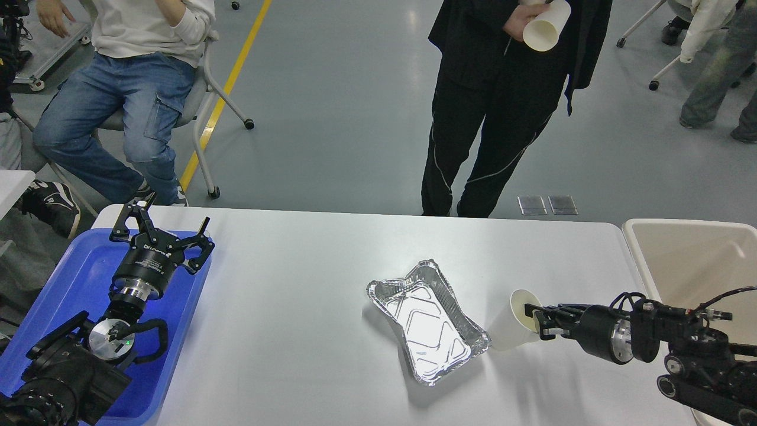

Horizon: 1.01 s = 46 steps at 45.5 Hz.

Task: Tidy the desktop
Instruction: 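Lift the paper cup with the right gripper and carry it over the beige bin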

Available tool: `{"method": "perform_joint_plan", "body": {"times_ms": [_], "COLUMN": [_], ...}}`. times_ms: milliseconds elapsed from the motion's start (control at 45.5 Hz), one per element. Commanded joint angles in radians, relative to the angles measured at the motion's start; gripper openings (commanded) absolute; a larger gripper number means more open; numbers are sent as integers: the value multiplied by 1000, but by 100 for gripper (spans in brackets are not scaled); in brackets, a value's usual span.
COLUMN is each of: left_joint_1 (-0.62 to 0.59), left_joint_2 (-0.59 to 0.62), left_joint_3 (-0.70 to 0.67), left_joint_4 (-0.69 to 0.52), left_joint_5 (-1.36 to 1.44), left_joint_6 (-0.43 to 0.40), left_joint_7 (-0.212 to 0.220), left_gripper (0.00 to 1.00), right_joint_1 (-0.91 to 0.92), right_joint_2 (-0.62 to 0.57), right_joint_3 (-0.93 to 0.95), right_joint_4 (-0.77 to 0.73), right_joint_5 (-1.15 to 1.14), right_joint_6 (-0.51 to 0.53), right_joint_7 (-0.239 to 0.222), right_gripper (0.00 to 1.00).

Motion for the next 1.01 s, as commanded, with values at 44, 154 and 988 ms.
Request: {"method": "perform_joint_plan", "body": {"times_ms": [44, 154, 988], "left_joint_1": [0, 0, 0], "left_joint_2": [0, 0, 0], "left_joint_3": [0, 0, 0], "left_joint_4": [0, 0, 0], "left_joint_5": [0, 0, 0], "left_joint_6": [0, 0, 0], "left_joint_7": [0, 0, 0], "left_gripper": [100, 100, 100], "right_joint_1": [50, 101, 641], "right_joint_2": [-83, -184, -543], "right_joint_3": [-1, -3, 20], "right_joint_4": [92, 196, 393], "right_joint_5": [27, 69, 303], "right_joint_6": [7, 48, 502], "right_joint_7": [-11, -25, -74], "right_gripper": [0, 0, 0]}}
